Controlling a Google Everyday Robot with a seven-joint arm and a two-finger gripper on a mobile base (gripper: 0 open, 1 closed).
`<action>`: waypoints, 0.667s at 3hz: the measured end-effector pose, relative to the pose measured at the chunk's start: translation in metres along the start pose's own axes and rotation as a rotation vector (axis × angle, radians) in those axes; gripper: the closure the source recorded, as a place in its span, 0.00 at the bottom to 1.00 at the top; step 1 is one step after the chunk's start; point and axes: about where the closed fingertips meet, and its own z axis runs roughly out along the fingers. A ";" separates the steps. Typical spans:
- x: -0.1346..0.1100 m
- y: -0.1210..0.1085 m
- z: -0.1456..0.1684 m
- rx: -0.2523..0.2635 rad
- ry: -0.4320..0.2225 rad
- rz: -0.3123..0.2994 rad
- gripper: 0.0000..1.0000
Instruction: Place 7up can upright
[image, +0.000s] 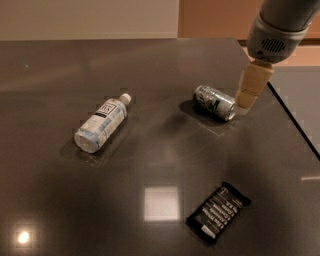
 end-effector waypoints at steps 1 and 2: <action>-0.016 -0.019 0.023 -0.020 -0.003 0.103 0.00; -0.030 -0.030 0.046 -0.041 -0.004 0.200 0.00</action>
Offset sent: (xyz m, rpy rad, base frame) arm 0.0690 0.0289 -0.0586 0.1057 0.1060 -0.3356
